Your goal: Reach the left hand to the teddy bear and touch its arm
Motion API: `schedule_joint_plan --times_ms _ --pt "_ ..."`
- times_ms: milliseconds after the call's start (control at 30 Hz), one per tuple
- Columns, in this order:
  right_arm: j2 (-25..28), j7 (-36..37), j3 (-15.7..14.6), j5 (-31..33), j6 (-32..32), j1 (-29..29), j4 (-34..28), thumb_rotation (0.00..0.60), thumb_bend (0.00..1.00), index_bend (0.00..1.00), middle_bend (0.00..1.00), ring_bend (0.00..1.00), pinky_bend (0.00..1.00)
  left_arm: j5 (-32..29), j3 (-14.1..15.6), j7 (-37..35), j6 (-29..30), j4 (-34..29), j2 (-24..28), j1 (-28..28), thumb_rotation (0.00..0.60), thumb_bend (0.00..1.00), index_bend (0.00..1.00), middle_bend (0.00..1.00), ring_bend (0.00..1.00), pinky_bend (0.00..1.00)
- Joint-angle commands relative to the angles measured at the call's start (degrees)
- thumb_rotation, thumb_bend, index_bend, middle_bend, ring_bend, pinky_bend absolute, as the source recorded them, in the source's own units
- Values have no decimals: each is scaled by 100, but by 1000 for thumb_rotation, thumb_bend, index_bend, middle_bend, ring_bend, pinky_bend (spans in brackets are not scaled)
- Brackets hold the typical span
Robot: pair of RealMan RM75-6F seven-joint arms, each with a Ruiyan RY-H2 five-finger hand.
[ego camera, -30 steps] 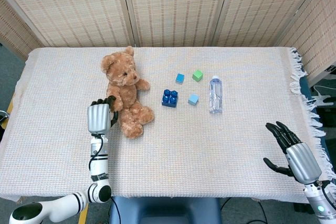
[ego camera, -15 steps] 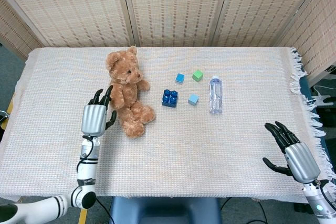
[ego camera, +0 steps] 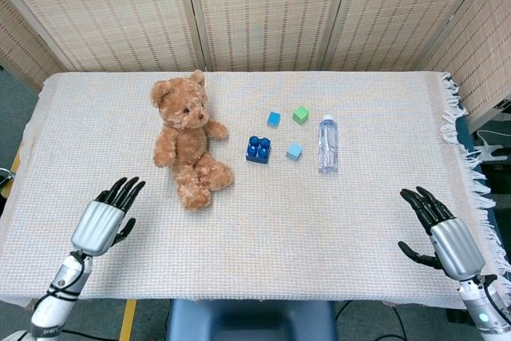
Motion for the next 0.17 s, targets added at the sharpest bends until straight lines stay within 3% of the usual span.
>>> schedule_joint_plan --times_ms 33,167 --pt "-22 -65 13 38 -19 -7 -12 600 132 0 73 0 185 254 189 -175 266 63 68 253 600 395 0 69 82 369" --pt "-63 -196 19 80 -59 -17 -35 600 133 0 73 0 186 375 174 -311 563 249 -40 468 600 395 8 72 83 369"
